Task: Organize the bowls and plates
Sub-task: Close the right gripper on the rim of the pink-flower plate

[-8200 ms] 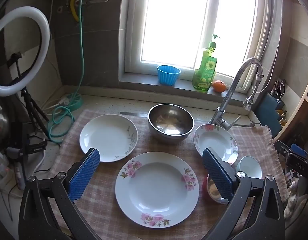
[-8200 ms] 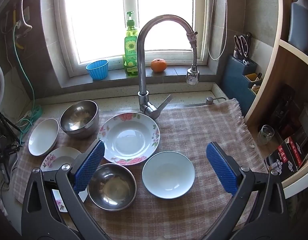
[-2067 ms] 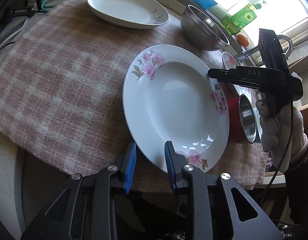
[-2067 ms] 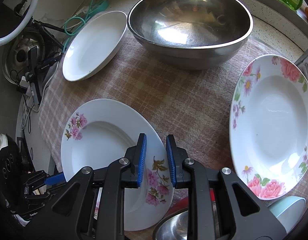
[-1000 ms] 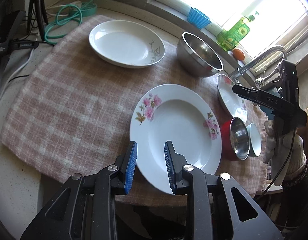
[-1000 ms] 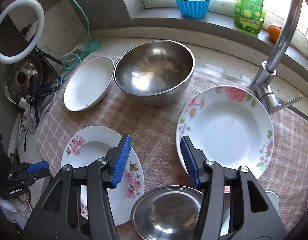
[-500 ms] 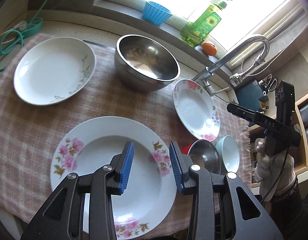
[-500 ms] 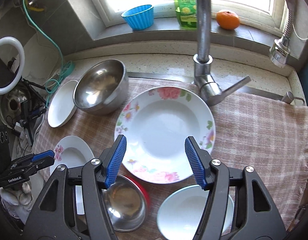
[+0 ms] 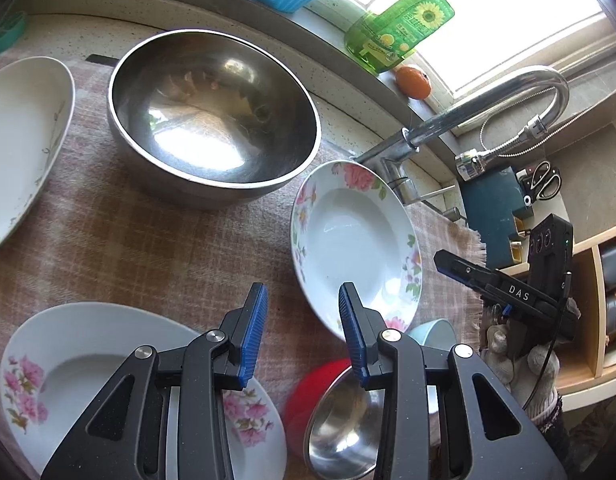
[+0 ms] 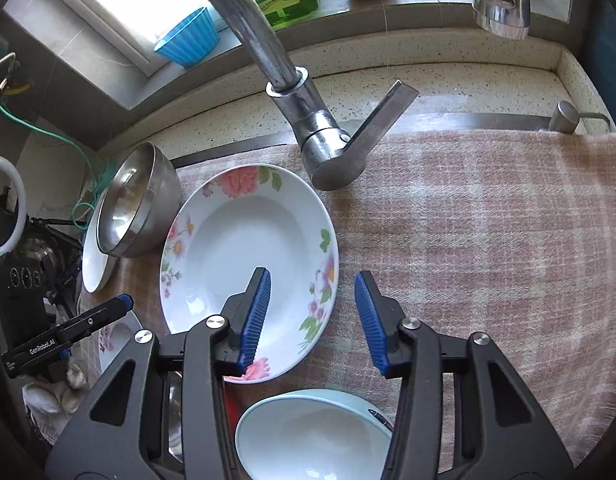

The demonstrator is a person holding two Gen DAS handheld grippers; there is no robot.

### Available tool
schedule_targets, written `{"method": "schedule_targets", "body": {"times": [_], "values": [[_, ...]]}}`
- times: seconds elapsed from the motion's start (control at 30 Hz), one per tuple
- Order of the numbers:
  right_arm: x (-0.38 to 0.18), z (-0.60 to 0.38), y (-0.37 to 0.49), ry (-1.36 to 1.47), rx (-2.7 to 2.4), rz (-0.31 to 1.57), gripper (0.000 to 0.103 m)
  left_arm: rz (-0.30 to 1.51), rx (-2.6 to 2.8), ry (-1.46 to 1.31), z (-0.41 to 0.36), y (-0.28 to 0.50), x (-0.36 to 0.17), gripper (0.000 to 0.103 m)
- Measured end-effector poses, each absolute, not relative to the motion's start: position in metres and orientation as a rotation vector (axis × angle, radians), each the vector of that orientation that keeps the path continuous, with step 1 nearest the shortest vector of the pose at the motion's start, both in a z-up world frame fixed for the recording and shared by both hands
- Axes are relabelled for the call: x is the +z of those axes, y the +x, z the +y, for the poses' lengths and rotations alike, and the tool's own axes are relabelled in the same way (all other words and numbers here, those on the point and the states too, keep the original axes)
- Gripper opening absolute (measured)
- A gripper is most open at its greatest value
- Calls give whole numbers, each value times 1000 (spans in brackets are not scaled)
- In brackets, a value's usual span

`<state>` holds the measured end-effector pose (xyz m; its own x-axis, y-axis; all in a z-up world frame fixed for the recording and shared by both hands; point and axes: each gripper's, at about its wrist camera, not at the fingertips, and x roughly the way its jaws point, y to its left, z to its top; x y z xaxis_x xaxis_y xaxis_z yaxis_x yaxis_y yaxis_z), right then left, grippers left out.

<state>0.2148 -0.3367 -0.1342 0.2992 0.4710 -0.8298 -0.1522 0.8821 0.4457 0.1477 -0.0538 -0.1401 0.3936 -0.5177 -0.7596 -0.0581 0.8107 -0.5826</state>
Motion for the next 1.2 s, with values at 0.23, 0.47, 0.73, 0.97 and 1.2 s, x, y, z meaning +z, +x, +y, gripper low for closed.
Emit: {"method": "schedule_targets", "body": {"times": [0.23, 0.47, 0.73, 0.97, 1.2], "values": [[-153, -340, 231, 375, 447, 1244, 37, 1170, -286, -611, -56, 168, -155, 35], [-168, -340, 242, 433, 468, 1280, 21, 1187, -284, -612, -61, 176, -162, 33], [-172, -333, 246, 426, 481, 1295, 15, 1196, -306, -598, -67, 182, -165, 16], [-175, -325, 246, 425, 474, 1300, 14, 1193, -297, -553, -72, 184, -164, 15], [-173, -329, 244, 429, 468, 1283, 14, 1181, -296, -511, -76, 185, -162, 15]]}}
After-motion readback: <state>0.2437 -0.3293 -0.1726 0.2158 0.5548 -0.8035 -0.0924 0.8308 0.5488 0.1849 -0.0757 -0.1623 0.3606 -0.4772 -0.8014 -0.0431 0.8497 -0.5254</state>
